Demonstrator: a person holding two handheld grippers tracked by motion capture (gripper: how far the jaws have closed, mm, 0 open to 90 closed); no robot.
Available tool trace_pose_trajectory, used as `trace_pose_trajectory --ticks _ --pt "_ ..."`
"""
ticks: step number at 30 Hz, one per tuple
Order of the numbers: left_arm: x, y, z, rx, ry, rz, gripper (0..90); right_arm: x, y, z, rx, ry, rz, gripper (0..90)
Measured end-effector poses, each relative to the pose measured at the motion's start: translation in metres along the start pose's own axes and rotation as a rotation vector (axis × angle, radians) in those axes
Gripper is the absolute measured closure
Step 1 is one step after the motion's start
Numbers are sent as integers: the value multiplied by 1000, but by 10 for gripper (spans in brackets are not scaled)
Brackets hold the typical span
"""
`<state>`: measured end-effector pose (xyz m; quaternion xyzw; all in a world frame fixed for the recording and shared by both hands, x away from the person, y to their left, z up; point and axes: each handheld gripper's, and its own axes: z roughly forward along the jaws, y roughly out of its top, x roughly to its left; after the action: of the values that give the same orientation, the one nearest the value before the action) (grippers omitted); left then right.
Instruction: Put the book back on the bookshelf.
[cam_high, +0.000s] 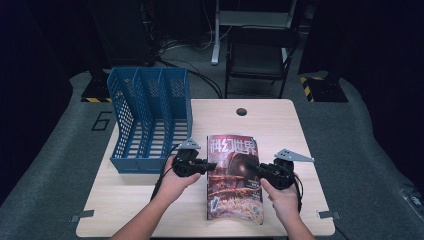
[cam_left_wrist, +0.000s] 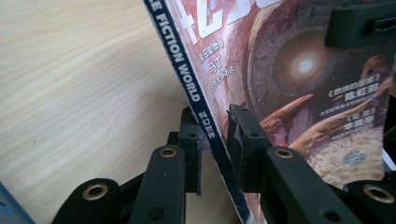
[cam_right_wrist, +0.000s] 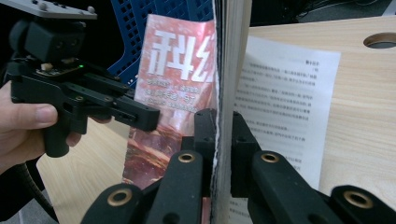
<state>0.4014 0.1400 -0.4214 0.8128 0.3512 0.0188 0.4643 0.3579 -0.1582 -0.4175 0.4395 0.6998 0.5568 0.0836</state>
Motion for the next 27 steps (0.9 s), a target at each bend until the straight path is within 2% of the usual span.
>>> trace_pose_trajectory --ticks 2,4,6,7,14,16,17,24,27 --pt "-2 3 -2 -5 4 26 770 -1 1 -1 1 5 7 857" --pt "-6 5 -5 -14 15 35 774 -2 3 -3 0 -1 -6 857" --pt "-7 9 -8 -23 21 62 780 -2 5 -4 -2 -4 -9 856" --pt "-9 10 -8 -35 28 56 783 -2 6 -5 -3 -4 -11 856" --pt "-12 16 -15 -57 31 99 801 -2 13 -8 -7 -18 -33 855" --pt "-14 17 -15 -63 38 99 804 -3 14 -8 -7 -22 -36 855" --pt "-13 18 -16 -66 43 114 806 -3 15 -8 -8 -20 -35 855" --pt "-14 18 -16 -82 56 122 809 -3 18 -6 -3 -38 -30 853" --pt "-15 19 -17 -88 52 130 807 -4 20 -4 1 -45 -46 852"
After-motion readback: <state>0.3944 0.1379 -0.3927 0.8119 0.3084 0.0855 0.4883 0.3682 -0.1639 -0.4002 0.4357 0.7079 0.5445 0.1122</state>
